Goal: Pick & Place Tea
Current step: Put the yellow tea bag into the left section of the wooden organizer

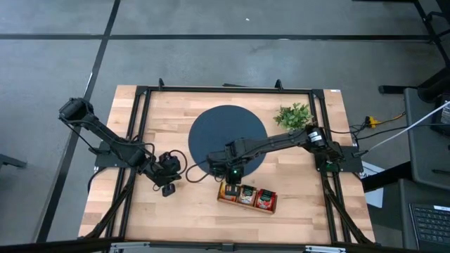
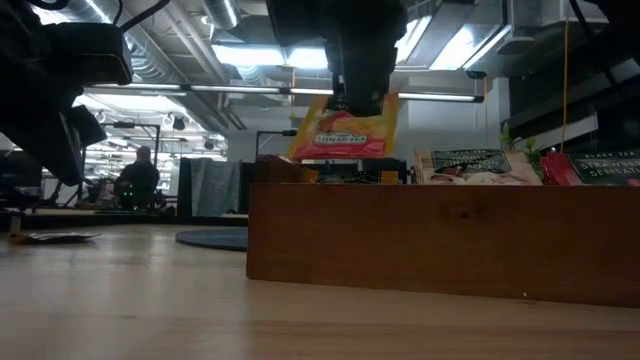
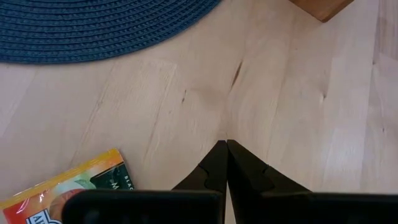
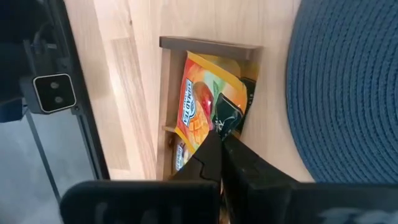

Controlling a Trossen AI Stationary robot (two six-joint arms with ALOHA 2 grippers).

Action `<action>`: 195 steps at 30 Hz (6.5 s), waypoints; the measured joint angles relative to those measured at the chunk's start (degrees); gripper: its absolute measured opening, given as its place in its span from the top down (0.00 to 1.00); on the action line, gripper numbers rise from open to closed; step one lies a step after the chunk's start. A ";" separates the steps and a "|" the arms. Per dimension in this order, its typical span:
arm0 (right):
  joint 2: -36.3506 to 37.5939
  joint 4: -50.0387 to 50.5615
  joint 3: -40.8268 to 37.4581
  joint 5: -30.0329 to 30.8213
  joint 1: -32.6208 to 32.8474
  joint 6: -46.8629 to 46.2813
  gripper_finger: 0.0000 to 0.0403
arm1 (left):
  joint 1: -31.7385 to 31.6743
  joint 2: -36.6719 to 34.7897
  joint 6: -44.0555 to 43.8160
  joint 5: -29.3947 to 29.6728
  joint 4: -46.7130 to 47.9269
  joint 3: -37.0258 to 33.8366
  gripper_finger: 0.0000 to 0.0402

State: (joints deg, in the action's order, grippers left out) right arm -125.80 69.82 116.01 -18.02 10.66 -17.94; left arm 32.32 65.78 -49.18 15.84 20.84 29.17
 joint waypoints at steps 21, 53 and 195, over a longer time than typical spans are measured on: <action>0.00 1.46 0.00 0.44 0.00 0.07 0.96 | 0.00 0.00 0.45 0.00 0.02 0.00 0.99; -0.02 -10.41 -0.01 0.49 -0.53 -5.32 0.87 | 1.49 -13.49 -9.11 0.97 30.22 -0.69 0.99; -2.45 -82.03 -28.70 -30.29 -13.79 -51.49 1.00 | -4.11 -11.34 -6.02 -20.12 -49.64 -16.83 0.99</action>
State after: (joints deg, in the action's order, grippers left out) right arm -128.25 -12.21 87.30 -48.31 -3.14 -69.42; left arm 28.21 54.44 -55.20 -4.29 -28.80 12.34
